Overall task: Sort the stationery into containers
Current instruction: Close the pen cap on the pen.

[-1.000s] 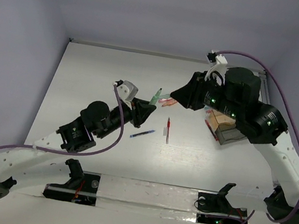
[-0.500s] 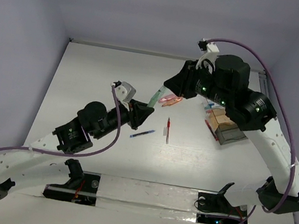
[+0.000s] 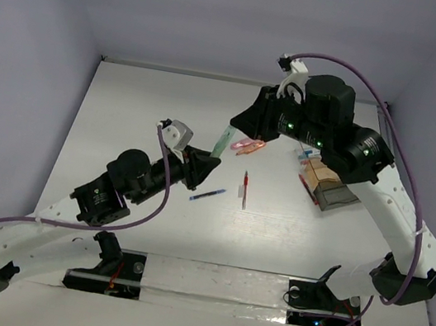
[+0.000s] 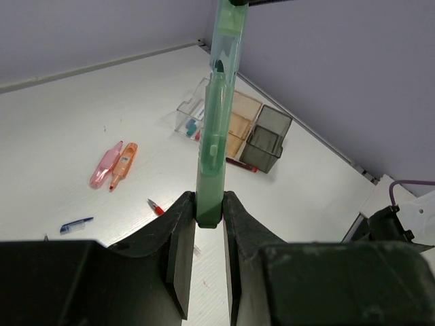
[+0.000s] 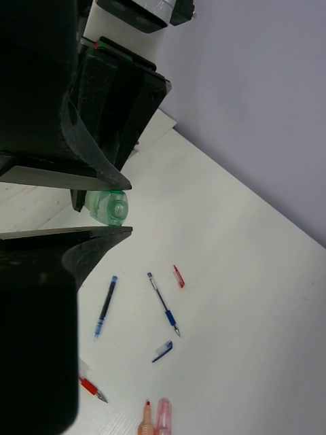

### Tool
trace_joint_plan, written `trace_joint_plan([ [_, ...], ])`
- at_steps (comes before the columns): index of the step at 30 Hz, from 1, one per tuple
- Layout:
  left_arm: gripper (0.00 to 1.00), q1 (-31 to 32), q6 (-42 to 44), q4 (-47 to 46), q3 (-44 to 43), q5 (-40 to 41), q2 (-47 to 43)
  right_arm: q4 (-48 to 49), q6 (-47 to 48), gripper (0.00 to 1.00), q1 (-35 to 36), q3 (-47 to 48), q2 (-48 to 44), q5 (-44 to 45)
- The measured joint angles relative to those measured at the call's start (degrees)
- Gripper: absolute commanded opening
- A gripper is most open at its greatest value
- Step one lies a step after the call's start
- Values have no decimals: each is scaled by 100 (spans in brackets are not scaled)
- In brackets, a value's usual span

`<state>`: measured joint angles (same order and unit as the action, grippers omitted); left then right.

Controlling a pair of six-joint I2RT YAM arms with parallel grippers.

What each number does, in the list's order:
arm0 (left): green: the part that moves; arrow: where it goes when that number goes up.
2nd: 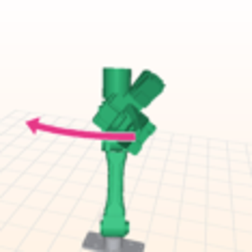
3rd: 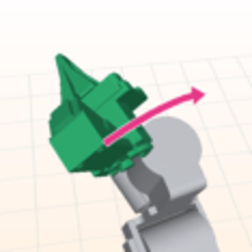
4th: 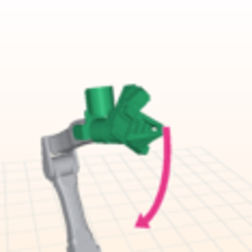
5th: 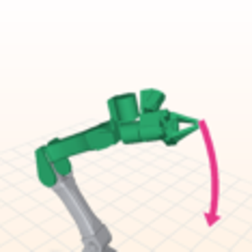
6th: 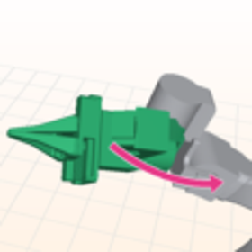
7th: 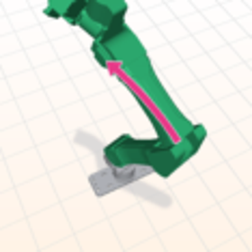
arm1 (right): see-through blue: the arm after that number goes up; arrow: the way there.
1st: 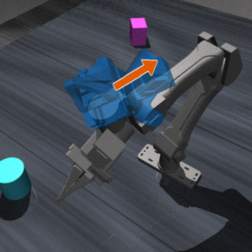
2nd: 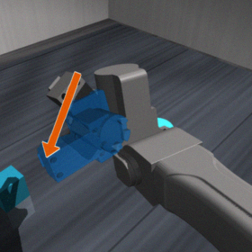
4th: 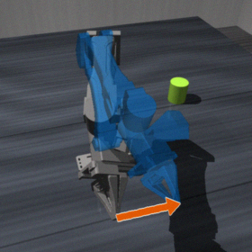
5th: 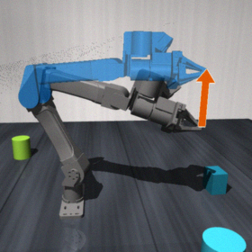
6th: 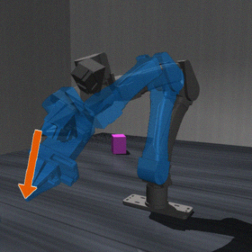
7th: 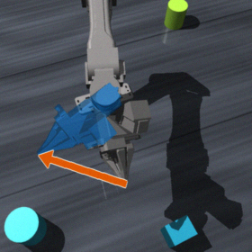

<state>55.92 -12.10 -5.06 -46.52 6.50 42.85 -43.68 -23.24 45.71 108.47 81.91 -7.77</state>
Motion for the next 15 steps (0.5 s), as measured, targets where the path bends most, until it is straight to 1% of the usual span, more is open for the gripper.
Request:
trace_joint_plan([
  [15,0,0,-4,212,-22,46,85,951,-358,0,-33,-1456,-431,-503],
])
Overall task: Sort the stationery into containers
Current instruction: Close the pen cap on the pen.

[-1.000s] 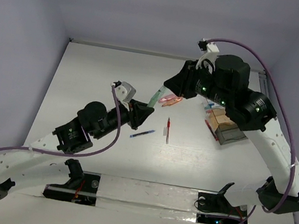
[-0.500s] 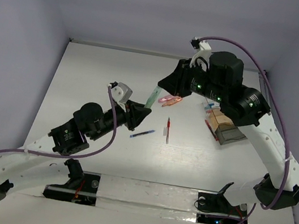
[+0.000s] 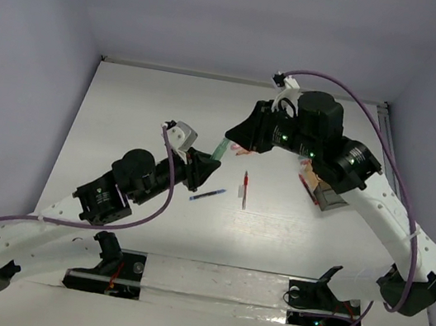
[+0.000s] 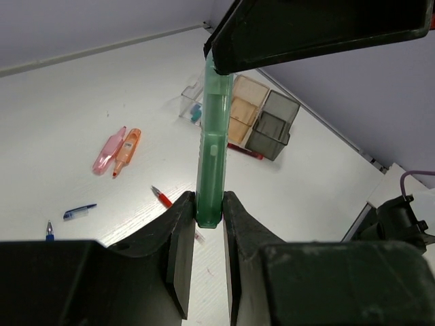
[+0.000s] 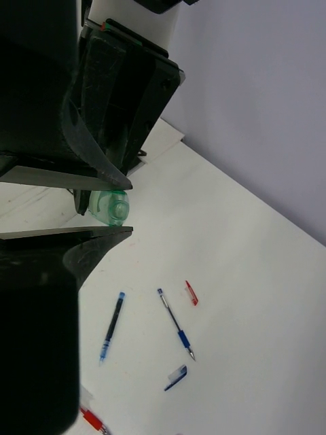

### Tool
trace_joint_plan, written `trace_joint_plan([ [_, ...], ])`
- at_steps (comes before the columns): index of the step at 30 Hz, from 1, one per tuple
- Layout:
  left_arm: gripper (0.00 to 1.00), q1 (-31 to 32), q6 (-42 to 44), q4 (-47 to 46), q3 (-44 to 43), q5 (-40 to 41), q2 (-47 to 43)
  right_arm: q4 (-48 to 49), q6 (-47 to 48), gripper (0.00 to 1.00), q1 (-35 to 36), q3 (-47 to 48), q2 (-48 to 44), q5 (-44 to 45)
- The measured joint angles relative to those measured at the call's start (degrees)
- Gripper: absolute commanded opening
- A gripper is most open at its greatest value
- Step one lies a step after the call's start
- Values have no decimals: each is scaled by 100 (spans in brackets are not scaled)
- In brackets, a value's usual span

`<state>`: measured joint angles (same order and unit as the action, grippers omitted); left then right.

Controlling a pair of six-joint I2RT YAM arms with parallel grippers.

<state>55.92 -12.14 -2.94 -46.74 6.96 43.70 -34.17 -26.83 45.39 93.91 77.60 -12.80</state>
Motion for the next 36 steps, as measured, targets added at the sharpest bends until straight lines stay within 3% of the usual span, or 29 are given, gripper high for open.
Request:
trace_joint_plan([
  [13,0,37,-55,577,-299,20,201,1191,-227,0,94,-1329,-597,107],
  [36,0,-79,184,2430,-955,74,697,3560,-1003,0,1128,-3508,-1043,1902],
])
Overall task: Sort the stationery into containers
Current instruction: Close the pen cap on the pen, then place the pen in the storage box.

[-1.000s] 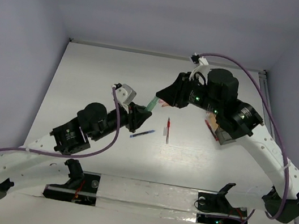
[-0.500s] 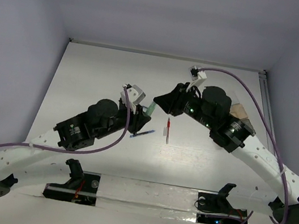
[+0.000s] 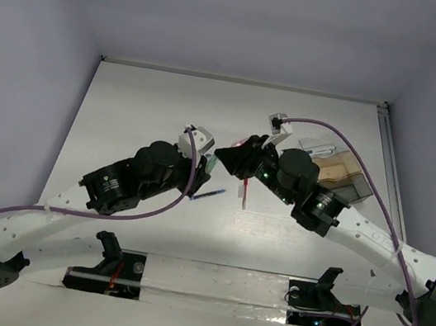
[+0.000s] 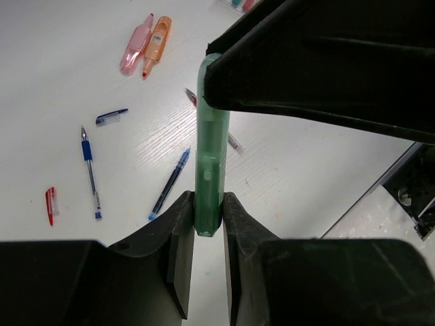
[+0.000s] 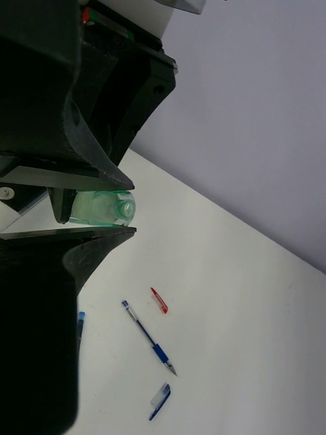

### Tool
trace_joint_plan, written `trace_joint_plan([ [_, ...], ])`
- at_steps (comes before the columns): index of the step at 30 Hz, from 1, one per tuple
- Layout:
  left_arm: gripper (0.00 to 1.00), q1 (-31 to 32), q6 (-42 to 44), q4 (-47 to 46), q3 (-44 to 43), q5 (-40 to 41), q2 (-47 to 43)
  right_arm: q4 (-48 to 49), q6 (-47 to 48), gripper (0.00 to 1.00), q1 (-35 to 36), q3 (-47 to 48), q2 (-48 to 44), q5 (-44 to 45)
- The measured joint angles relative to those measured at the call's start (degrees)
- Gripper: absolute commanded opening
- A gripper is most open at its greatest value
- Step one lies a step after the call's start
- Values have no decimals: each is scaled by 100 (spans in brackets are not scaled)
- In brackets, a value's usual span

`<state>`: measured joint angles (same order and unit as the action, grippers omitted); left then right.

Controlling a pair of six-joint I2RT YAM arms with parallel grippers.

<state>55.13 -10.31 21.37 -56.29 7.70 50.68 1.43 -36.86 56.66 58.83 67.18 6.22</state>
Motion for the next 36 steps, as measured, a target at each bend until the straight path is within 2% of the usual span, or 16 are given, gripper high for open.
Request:
trace_joint_plan([
  [8,1,-221,-81,-2,0,-468,-2,72,-173,0,31,-76,4,221],
  [12,17,-308,-249,-260,20,-490,-46,17,-162,0,-105,205,122,271],
  [18,42,-339,-426,-1606,85,-472,-437,-348,-260,0,-986,299,317,-291],
  [22,61,-339,-479,-2011,127,-424,-887,-546,-341,0,-1589,302,634,-428],
  [23,65,-341,-483,-2031,155,-404,-970,-584,-365,0,-1751,302,656,-485],
  [25,84,-345,-485,-2026,214,-354,-1126,-625,-398,0,-2098,302,647,-581],
  [26,98,-345,-501,-2013,245,-330,-1198,-640,-393,0,-2310,293,619,-623],
  [29,99,-348,-514,-1858,367,-291,-1405,-682,-387,0,-3158,63,321,-697],
  [36,99,-348,-490,-1449,999,-251,-1965,-866,-337,0,-5799,-925,-492,-1016],
])
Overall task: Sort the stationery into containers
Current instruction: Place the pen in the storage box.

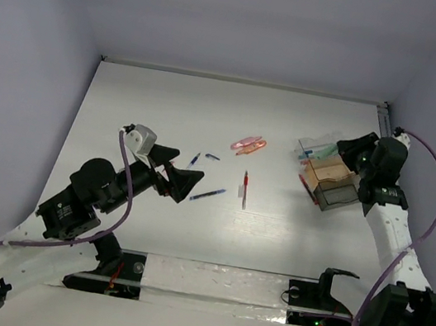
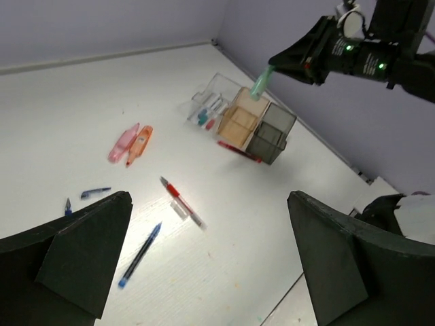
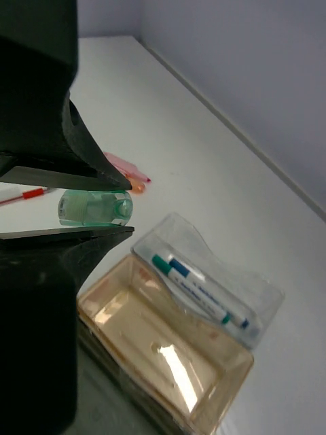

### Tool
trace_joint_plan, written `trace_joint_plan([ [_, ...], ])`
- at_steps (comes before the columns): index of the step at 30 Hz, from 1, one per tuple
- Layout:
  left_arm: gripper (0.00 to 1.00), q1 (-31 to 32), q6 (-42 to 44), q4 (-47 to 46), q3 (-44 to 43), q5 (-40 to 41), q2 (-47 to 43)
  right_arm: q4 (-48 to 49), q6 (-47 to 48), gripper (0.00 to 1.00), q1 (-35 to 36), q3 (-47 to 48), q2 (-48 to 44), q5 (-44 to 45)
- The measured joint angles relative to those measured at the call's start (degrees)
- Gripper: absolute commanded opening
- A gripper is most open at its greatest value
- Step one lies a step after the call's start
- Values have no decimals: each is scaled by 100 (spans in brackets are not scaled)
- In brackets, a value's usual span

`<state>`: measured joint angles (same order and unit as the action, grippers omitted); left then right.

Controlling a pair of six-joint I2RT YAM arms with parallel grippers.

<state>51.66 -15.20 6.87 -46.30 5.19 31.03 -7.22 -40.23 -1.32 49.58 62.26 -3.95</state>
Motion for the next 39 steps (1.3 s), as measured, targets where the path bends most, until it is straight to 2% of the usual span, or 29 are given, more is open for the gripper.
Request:
trace_joint_plan([
  [3,99,0,17,133,216,42,-76,-66,87,0,-514,-109,48,-94],
  [7,99,0,76,367,284,140,-79,-68,201,0,-855,-144,245,-92],
  [22,99,0,297,420,284,90,57,105,339,1,-885,-144,1364,48],
  [24,99,0,310,420,284,85,52,166,334,7,-885,-144,1493,37],
  [25,99,0,315,417,284,85,52,177,334,18,-885,-144,1547,26],
  [27,99,0,319,420,284,83,50,190,334,30,-885,-144,1620,7],
  [28,99,0,321,420,284,83,52,203,337,39,-885,-144,1646,4],
  [30,99,-7,332,420,284,76,52,225,341,47,-885,-144,1668,0],
  [31,99,-11,337,420,284,70,52,229,352,54,-885,-142,1674,-4],
  [35,99,-42,341,420,284,44,52,201,455,63,-885,-70,1687,-57],
  [39,99,-76,343,420,284,20,52,122,608,58,-885,151,1683,-199],
])
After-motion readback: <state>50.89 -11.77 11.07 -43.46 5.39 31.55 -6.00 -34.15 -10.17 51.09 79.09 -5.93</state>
